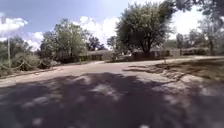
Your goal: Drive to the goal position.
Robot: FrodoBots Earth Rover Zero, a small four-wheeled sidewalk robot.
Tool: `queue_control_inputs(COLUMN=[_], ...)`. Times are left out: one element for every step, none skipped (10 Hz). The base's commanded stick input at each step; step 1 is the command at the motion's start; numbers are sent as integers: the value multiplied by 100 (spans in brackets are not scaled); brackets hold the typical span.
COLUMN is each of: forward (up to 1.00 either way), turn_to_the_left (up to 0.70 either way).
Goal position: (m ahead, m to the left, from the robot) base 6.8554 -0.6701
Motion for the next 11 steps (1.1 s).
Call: queue_control_inputs(forward=[70,70,70,70,70,70,70,70,70,70,70], turn_to_the_left=[-11,0,0,0,0,0,0,0,0,0,0])
